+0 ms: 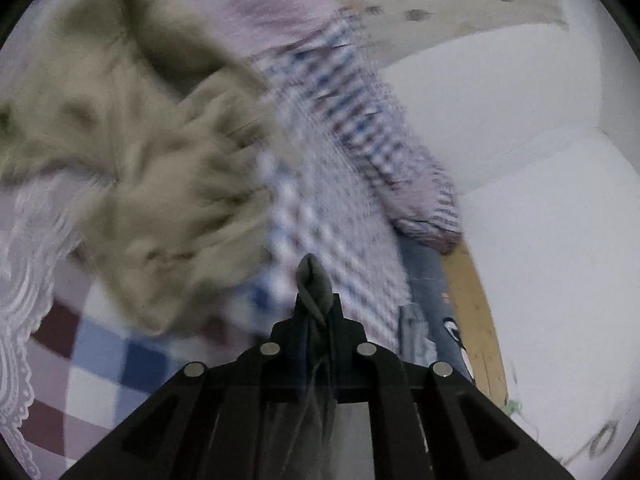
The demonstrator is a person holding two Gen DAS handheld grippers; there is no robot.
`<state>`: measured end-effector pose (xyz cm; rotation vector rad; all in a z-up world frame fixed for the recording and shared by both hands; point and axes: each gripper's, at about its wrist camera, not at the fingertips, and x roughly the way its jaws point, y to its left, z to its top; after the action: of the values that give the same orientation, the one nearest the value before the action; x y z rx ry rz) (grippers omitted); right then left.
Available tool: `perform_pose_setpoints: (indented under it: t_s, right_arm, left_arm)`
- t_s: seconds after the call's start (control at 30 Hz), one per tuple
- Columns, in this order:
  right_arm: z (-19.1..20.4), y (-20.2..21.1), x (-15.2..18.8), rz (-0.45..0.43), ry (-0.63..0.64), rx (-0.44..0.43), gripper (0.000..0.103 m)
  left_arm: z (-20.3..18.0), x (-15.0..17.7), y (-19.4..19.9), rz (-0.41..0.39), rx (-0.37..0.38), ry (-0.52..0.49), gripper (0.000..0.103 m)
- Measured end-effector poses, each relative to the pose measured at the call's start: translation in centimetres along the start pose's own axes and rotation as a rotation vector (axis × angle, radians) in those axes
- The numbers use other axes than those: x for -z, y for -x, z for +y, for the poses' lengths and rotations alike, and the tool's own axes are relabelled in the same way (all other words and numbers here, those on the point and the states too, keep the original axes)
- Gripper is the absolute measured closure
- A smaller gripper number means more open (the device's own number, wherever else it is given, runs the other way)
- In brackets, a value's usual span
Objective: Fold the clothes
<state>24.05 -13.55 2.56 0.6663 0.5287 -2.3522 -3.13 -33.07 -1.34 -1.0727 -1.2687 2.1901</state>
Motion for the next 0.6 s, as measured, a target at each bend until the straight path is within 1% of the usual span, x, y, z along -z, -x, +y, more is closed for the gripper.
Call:
perform_pose_setpoints:
  t_s: [0.07, 0.1, 0.27, 0.37, 0.47, 0.6]
  right_arm:
    - [0.0, -1.1, 0.5, 0.028, -0.034, -0.011, 0.099]
    - [0.0, -1.2, 0.5, 0.029, -0.044, -0.011, 0.099]
    - [-0.5, -0.4, -0.2, -0.025, -0.091, 0.03, 0.099]
    - [-1.1, 0.9, -0.5, -0.065, -0.132, 0.055, 0.099]
    - [-1.4, 2.6, -0.5, -0.087, -0.151, 0.063, 0.099]
    - [-2.0, 4.5, -0.2, -0.104, -0.156, 0.077, 0.099]
  left_arm:
    - [-0.3, -0.1, 0.0, 0.005, 0.007, -0.011, 0.096]
    - [-0.9, -0.2, 0.2, 0.001, 0.026, -0.021, 0.096]
    - [-3.9, -0.3, 0.9, -0.002, 0.112, -0.051, 0.096]
    - [-5.3, 0.1, 1.5, 0.004, 0.128, -0.07, 0.096]
    - [-6.9, 0.5, 2.0, 0.002, 0.143, -0.085, 0.096]
    - [-9.5, 1.4, 2.3, 0.006, 0.138, -0.122, 0.096]
